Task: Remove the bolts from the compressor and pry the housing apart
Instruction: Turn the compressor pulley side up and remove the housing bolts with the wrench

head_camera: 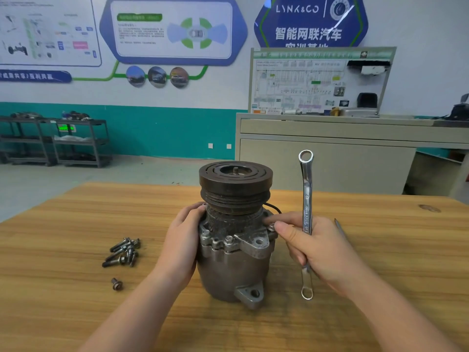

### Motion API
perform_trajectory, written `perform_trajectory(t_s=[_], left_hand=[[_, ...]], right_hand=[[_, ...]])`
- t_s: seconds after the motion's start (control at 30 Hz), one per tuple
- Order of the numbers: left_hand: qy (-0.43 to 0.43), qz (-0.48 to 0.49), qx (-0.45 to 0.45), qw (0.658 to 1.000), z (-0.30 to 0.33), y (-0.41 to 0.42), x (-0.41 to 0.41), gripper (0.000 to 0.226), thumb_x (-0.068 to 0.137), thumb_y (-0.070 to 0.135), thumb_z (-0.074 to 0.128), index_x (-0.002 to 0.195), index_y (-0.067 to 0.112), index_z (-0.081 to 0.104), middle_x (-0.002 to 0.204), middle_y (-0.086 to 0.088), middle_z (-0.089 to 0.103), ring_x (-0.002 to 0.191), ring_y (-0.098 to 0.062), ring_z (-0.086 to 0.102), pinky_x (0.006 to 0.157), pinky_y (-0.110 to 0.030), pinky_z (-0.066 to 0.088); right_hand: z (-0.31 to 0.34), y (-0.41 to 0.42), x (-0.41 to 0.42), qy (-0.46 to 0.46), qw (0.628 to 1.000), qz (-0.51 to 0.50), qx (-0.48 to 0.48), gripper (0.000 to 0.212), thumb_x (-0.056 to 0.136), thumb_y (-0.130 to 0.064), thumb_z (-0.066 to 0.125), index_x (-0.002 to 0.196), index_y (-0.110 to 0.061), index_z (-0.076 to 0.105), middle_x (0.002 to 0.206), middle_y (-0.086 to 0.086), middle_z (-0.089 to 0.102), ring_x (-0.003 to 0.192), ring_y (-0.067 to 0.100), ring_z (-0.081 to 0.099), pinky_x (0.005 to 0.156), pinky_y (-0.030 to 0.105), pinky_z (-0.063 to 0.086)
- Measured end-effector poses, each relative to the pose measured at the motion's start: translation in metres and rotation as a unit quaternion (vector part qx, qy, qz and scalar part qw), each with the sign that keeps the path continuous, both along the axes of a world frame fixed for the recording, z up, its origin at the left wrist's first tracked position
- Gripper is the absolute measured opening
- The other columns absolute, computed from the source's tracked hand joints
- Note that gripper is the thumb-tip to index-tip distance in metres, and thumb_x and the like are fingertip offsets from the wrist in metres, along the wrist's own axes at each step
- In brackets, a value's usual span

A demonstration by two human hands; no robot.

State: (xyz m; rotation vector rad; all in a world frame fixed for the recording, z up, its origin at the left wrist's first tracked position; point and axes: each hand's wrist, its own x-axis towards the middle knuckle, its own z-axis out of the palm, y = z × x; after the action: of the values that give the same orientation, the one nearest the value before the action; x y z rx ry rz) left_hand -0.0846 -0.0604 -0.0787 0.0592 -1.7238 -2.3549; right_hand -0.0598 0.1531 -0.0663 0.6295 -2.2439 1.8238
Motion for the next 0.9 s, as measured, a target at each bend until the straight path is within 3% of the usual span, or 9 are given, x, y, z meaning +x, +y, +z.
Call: perform_trajectory(t_s=[0.17,0.33,0.5,0.67,0.8,0.9], left_hand=[[0.000,0.004,-0.007,1.000,-0.0001,-0.0008,-0.0009,0.023,0.096,0.017,0.049,0.108,0.014,0.069,0.102,-0.007,0.074,0.104,-0.022,0.067,0.093,-0.042,0.051],[-0.002,0.001,-0.016,1.000,0.0019,-0.0004,0.0011,0.023,0.096,0.017,0.049,0.109,0.015,0.069,0.105,-0.008,0.073,0.107,-0.022,0.066,0.096,-0.043,0.050],[-0.004,0.001,-0.021,1.000,0.0024,-0.0011,0.0039,0.022,0.096,0.018,0.050,0.108,0.017,0.069,0.104,-0.006,0.074,0.106,-0.021,0.066,0.097,-0.044,0.050],[-0.006,0.002,-0.030,1.000,0.0038,-0.0004,0.0045,0.023,0.096,0.019,0.050,0.108,0.018,0.069,0.104,-0.005,0.073,0.107,-0.021,0.065,0.098,-0.045,0.049],[-0.006,0.004,-0.036,0.999,0.0047,-0.0001,0.0054,0.023,0.097,0.019,0.049,0.110,0.017,0.069,0.109,-0.007,0.072,0.109,-0.022,0.064,0.102,-0.049,0.046],[-0.006,0.000,-0.039,0.999,0.0049,0.0000,0.0056,0.024,0.097,0.019,0.049,0.110,0.016,0.068,0.109,-0.007,0.071,0.109,-0.022,0.064,0.102,-0.050,0.046]], right_hand=[[0.0012,-0.0084,0.0006,-0.016,0.999,-0.027,-0.037,0.023,0.062,-0.043,0.074,0.079,-0.028,0.066,0.040,-0.005,0.045,0.037,0.009,0.041,0.040,0.018,0.036],[0.0006,0.0002,-0.0024,-0.032,0.998,0.006,-0.053,0.019,0.075,-0.044,0.071,0.087,-0.028,0.074,0.040,-0.005,0.043,0.039,0.009,0.039,0.045,0.014,0.038],[-0.0008,-0.0079,-0.0043,-0.014,0.997,-0.034,-0.072,0.033,0.057,-0.047,0.081,0.078,-0.024,0.071,0.040,-0.005,0.041,0.036,0.009,0.036,0.040,0.019,0.034],[0.0029,-0.0006,-0.0012,-0.029,0.999,0.001,-0.045,0.023,0.069,-0.042,0.070,0.086,-0.028,0.075,0.040,-0.005,0.043,0.037,0.008,0.038,0.042,0.016,0.036],[0.0015,-0.0048,-0.0016,-0.009,0.998,-0.040,-0.037,0.024,0.059,-0.045,0.077,0.078,-0.030,0.071,0.040,-0.007,0.045,0.035,0.008,0.039,0.039,0.016,0.034],[0.0002,-0.0036,-0.0013,-0.009,0.999,-0.032,-0.030,0.007,0.076,-0.030,0.077,0.081,-0.029,0.073,0.039,-0.006,0.045,0.036,0.009,0.040,0.042,0.018,0.035]])
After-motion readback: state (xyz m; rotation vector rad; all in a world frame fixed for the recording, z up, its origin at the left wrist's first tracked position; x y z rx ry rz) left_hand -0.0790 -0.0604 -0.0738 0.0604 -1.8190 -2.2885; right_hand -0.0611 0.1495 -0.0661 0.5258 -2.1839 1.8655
